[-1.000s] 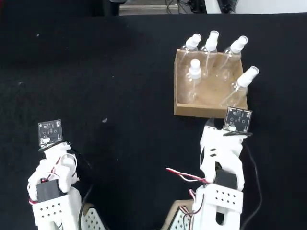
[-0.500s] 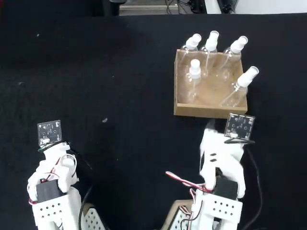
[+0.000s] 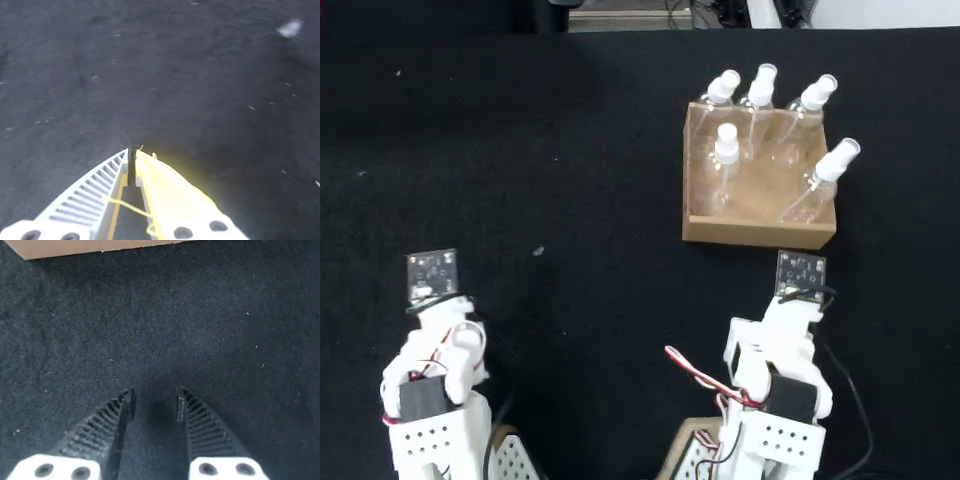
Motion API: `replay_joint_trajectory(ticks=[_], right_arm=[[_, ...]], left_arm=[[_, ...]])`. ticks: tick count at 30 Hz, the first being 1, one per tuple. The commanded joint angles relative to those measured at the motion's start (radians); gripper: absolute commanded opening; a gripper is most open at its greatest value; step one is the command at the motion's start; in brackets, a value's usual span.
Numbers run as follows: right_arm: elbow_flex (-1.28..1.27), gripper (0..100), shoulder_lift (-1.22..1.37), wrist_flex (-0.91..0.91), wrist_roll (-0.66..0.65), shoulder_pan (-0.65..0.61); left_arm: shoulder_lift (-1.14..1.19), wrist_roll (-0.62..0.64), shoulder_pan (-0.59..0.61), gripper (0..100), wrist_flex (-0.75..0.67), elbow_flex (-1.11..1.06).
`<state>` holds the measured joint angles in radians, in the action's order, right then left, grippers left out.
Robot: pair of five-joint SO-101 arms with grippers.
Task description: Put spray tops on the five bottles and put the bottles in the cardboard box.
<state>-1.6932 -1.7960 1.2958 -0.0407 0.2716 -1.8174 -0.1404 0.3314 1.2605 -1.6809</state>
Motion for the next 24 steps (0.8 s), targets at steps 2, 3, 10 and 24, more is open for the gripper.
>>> replay_joint_trajectory(ticks=[2, 3, 10, 24], right_arm=[[0.008, 10.3, -0.088, 0.008, 0.002, 0.005], [0.008, 10.3, -0.088, 0.008, 0.002, 0.005], [0.008, 10.3, -0.088, 0.008, 0.002, 0.002], [0.008, 0.9, -0.079, 0.002, 0.005, -0.529]], left_arm=[[-0.015, -0.003, -0.111, 3, 0.008, -0.018], [-0.015, -0.003, -0.130, 3, 0.008, -0.018], [-0.011, -0.003, -0.143, 3, 0.008, -0.018], [-0.011, -0.003, -0.140, 3, 0.008, -0.018]])
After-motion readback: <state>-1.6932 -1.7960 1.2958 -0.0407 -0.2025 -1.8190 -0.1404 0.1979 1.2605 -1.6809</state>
